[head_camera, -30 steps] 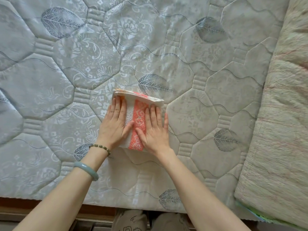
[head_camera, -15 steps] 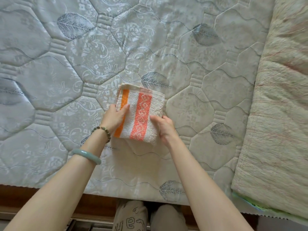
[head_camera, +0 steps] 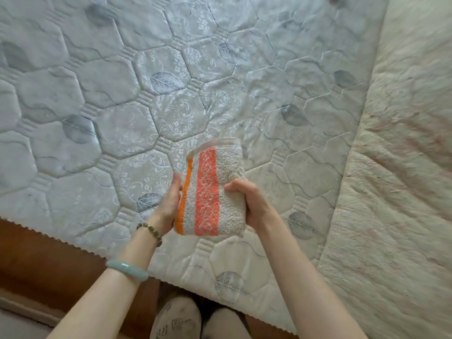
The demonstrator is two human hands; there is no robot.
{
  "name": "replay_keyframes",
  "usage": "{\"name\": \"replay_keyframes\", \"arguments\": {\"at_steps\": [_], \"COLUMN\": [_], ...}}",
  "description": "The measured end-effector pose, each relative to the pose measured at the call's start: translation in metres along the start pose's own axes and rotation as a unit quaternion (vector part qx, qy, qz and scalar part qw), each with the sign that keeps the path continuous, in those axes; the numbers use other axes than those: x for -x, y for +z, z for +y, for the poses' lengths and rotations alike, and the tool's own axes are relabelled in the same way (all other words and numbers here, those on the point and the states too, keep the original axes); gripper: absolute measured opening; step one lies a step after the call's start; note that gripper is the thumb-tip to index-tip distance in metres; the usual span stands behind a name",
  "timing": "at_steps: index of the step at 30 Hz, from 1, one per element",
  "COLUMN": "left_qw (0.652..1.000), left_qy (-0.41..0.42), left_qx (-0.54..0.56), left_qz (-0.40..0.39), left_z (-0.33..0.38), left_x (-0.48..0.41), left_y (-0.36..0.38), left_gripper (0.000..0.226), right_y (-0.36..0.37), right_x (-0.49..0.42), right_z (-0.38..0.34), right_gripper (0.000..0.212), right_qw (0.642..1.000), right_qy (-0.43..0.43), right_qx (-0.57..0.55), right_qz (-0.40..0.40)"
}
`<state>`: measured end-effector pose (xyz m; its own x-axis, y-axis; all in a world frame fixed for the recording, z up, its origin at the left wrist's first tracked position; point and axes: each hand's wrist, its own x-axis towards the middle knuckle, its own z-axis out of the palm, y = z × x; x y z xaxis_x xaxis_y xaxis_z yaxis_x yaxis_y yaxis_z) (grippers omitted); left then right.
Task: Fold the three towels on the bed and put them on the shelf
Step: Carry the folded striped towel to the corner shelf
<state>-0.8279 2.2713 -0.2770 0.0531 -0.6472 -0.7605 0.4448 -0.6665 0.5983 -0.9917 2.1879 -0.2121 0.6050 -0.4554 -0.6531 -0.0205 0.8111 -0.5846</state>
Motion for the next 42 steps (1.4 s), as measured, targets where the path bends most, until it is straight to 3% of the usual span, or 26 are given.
{"name": "replay_keyframes", "arguments": {"at_steps": [3, 6, 10, 15, 18, 23, 34, 42], "left_qw": [0.999, 0.995, 0.984, 0.958, 0.935, 0.905, 0.868, 0.842], "left_qy": [0.04, 0.091, 0.17, 0.225, 0.246, 0.279, 0.3, 0.304], "left_qx": [0.016, 0.027, 0.026, 0.065, 0.108, 0.149, 0.216, 0.251], "left_qz": [-0.006, -0.019, 0.038, 0.168, 0.231, 0.284, 0.332, 0.367], "left_z": [0.035, 0.068, 0.098, 0.098, 0.091, 0.09, 0.118, 0.142], "left_x": [0.057, 0.116, 0.191, 0.263, 0.308, 0.365, 0.459, 0.502], "left_y": [-0.009, -0.025, -0.046, -0.088, -0.124, -0.181, -0.371, -0.471], "left_gripper": [0.068, 0.084, 0.083, 0.065, 0.063, 0.027, 0.047, 0.035], "right_y": [0.036, 0.076, 0.134, 0.208, 0.265, 0.356, 0.579, 0.702], "right_x": [0.026, 0.045, 0.065, 0.067, 0.064, 0.048, -0.012, -0.066], "right_z": [-0.031, -0.057, -0.075, -0.078, -0.074, -0.058, -0.001, 0.023], "right_gripper": [0.031, 0.027, 0.008, 0.035, 0.036, 0.056, 0.06, 0.063], "right_qw": [0.999, 0.994, 0.985, 0.964, 0.944, 0.907, 0.873, 0.847], "right_qy": [-0.018, -0.035, -0.028, -0.014, 0.008, 0.057, 0.062, 0.076], "right_qx": [0.039, 0.091, 0.148, 0.215, 0.251, 0.286, 0.288, 0.323], "right_qz": [-0.033, -0.051, -0.088, -0.158, -0.215, -0.305, -0.388, -0.416]}}
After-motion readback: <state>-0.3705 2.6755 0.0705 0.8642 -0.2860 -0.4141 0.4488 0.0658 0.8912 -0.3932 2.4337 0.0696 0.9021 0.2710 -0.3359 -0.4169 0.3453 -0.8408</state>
